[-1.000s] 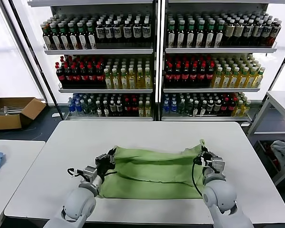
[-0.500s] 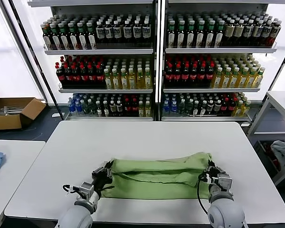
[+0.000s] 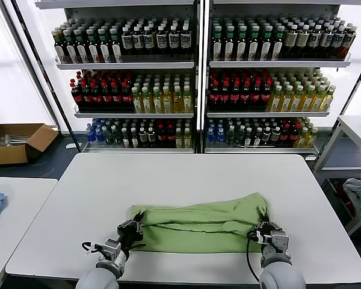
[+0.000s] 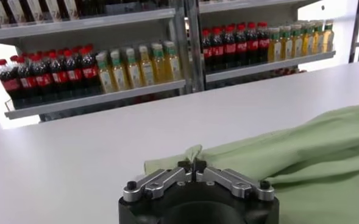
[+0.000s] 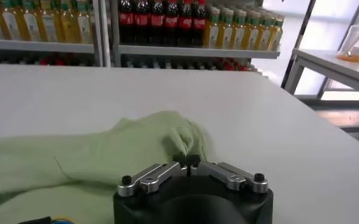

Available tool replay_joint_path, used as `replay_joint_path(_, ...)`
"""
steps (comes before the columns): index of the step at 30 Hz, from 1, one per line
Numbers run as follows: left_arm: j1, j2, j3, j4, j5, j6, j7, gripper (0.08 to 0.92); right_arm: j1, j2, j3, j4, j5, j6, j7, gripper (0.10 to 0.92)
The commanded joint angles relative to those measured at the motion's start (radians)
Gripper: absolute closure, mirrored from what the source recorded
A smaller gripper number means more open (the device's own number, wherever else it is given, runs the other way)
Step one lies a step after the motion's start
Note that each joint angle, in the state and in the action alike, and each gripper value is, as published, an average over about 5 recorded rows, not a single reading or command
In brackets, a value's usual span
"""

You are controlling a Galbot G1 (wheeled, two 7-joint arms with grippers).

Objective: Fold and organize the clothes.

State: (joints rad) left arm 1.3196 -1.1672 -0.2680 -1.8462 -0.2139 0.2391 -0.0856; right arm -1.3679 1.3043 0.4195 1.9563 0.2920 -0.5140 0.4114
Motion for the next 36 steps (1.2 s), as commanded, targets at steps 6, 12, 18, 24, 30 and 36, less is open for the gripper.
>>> replay_joint_path(6,-0.023,-0.013,0.004,0.019,0.035,-0.013,-0.004,0.785,-0.037,0.015,-0.004,0.007,-0.028,0.012,0.004,0.919)
replay_joint_path(12,0.001,-0.021,-0.001,-0.039,0.086,-0.007,-0.011,0.613,-0.067,0.015,0.029,0.095,-0.035,0.027,0.004,0.832)
replay_joint_path(18,0.040,-0.042,-0.013,-0.101,0.089,0.044,-0.048,0.439,-0.119,0.014,0.088,0.227,-0.033,0.070,-0.001,0.659)
replay_joint_path(24,0.055,-0.062,-0.019,-0.101,0.001,0.089,-0.097,0.267,-0.121,0.005,0.092,0.297,-0.025,0.083,0.001,0.486)
replay_joint_path(30,0.050,-0.075,-0.038,-0.080,-0.138,0.131,-0.160,0.181,-0.109,0.011,0.070,0.301,-0.033,0.077,0.003,0.313)
replay_joint_path(36,0.048,-0.075,-0.049,-0.072,-0.203,0.150,-0.175,0.177,-0.108,0.006,0.068,0.297,-0.036,0.077,0.000,0.208)
